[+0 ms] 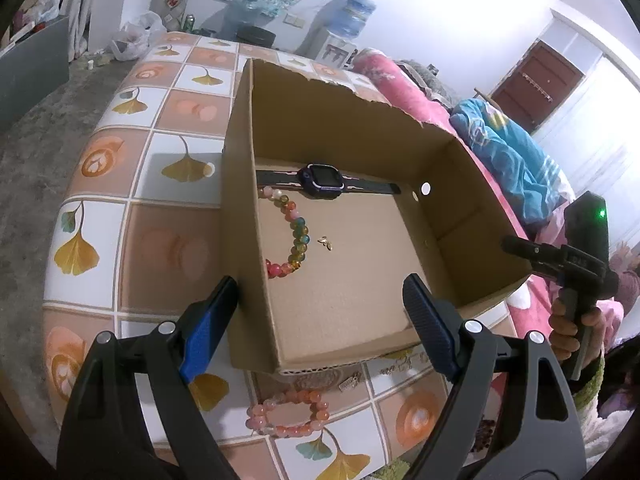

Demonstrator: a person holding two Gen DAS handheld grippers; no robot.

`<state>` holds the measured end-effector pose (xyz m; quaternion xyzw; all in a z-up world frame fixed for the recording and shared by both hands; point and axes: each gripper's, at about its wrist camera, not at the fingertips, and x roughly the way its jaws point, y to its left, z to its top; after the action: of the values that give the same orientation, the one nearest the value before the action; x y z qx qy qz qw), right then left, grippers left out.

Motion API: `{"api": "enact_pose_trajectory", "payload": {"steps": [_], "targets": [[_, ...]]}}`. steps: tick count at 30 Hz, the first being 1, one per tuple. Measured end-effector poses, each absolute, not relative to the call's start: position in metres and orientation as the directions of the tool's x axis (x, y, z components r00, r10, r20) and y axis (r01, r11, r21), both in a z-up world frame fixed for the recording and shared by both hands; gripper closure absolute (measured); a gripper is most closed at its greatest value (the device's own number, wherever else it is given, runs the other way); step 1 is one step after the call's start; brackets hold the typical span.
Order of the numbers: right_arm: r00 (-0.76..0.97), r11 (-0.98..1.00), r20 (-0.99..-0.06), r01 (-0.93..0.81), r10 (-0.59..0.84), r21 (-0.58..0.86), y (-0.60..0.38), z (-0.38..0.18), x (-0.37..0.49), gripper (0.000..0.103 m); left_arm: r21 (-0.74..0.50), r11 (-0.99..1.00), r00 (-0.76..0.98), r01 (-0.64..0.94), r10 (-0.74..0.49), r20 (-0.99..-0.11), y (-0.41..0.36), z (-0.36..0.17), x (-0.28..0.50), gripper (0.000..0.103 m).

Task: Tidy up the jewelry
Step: 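Move both open tools away from the box toward the table beside it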

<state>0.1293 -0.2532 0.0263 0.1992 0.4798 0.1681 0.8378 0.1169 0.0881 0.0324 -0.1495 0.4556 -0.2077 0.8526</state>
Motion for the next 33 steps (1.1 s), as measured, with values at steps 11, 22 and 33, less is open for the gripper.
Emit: {"api": "enact_pose_trajectory", "payload": {"steps": [11, 22, 33], "targets": [[0.476, 0.864, -0.74, -0.093, 0.476, 0.495, -0.251, 0.026, 0.13, 0.041, -0.433, 0.872, 0.498, 0.227, -0.486, -0.718, 0.087, 0.034, 0.111, 0.022], [0.509, 0.855, -0.715, -0.087, 0.48, 0.512, -0.256, 0.029, 0.122, 0.041, -0.437, 0.866, 0.551, 0.245, -0.495, -0.672, 0.096, 0.041, 0.09, 0.022], [0.654, 0.935, -0.686, -0.098, 0.319, 0.342, -0.263, 0.044, 0.024, 0.029, -0.321, 0.886, 0.621, 0.335, -0.464, -0.632, 0.12, 0.053, 0.007, 0.019]]}}
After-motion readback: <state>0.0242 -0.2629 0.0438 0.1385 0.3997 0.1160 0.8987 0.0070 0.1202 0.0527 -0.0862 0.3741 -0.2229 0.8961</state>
